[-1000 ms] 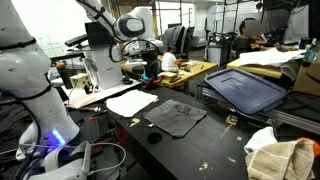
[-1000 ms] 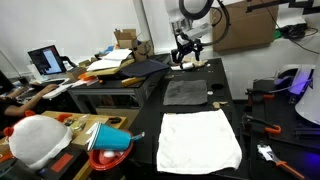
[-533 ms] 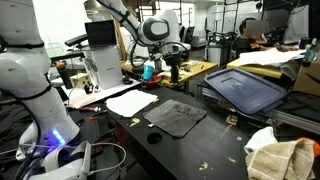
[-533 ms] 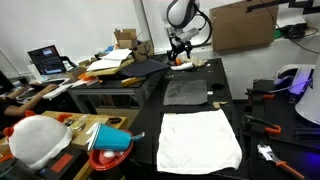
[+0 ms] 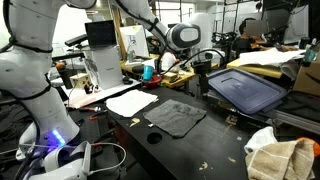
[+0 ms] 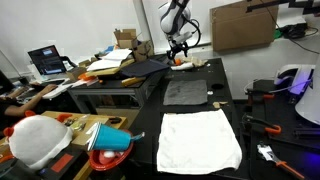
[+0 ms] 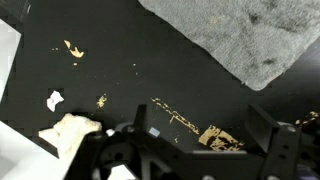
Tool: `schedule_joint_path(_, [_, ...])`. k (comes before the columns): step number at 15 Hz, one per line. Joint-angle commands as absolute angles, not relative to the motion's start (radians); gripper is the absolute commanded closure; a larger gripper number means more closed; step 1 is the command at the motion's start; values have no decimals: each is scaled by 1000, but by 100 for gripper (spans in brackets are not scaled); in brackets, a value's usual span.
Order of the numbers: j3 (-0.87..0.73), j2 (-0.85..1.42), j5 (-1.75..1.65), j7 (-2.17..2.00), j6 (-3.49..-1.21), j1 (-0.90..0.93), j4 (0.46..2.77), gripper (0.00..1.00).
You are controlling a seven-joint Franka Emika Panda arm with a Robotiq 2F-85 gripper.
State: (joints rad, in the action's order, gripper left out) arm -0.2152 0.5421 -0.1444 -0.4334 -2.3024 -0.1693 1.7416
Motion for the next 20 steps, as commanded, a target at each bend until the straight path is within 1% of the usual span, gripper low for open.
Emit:
schedule_joint_path(1, [-234, 658, -56, -415, -2182, -211, 1561, 0])
schedule_joint_path(7, [-261, 763, 60, -500, -2029, -277, 1380, 0])
schedule_joint_path(8, [-276, 756, 59, -544, -2047, -264, 1391, 0])
schedule_joint_path(9, [-268, 749, 43, -479, -2085, -270, 1428, 0])
schedule_joint_path(14, [-274, 755, 48, -529, -2082, -266, 1410, 0])
schedule_joint_path(20, [-301, 872, 41, -506, -2123, -316, 1284, 0])
